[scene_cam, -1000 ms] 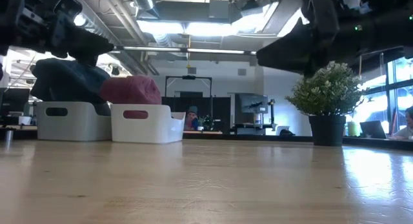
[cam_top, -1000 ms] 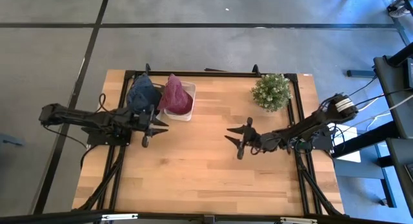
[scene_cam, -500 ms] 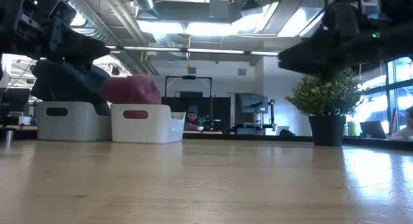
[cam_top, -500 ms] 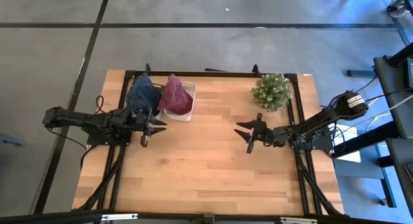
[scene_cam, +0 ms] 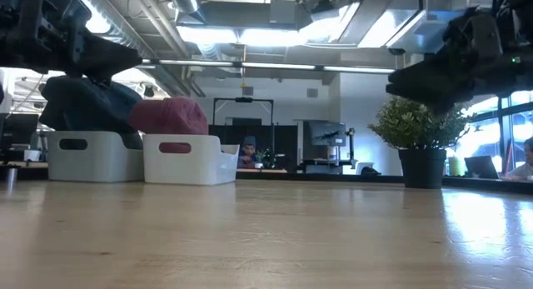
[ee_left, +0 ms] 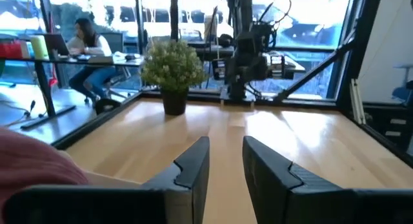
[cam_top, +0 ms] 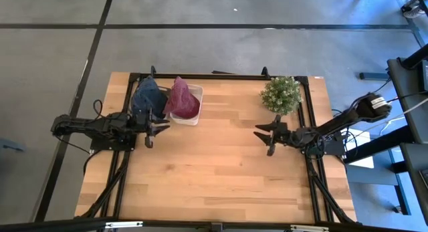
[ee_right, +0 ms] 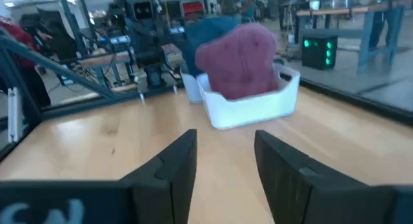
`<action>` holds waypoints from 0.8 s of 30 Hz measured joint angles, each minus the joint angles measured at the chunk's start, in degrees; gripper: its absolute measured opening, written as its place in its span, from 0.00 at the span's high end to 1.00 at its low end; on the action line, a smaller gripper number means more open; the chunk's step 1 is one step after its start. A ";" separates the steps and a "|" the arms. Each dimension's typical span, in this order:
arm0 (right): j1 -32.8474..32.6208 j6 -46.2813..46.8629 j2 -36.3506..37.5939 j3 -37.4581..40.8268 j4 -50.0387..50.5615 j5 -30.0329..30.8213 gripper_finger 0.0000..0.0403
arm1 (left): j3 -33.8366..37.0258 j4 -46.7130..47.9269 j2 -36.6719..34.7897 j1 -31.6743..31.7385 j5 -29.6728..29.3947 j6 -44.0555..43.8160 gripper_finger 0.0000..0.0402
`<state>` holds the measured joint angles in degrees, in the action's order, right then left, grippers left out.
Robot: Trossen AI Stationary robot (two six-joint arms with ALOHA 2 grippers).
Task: Pick & Place hat
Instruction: Return to Home Position
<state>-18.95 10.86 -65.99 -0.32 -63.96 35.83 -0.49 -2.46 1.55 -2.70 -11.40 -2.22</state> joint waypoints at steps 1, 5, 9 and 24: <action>0.26 -1.10 0.50 0.00 -0.21 -0.24 0.61 | 0.00 -0.06 -0.25 0.02 -0.08 0.02 0.78; 1.06 -6.29 2.90 0.00 0.46 -1.04 0.61 | 0.00 -0.11 -0.74 0.63 -0.68 0.02 0.77; 1.22 -8.68 7.09 0.00 5.07 -0.22 0.61 | 0.00 -0.42 -0.73 1.38 -3.82 0.26 0.78; 1.21 -17.48 33.94 0.00 25.19 -1.40 0.61 | 0.00 -0.66 -0.71 1.36 -5.16 -2.08 0.78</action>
<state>-17.74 -6.62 -32.05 -0.32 -38.77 34.43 -0.49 -3.11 0.84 -1.34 -16.56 -4.30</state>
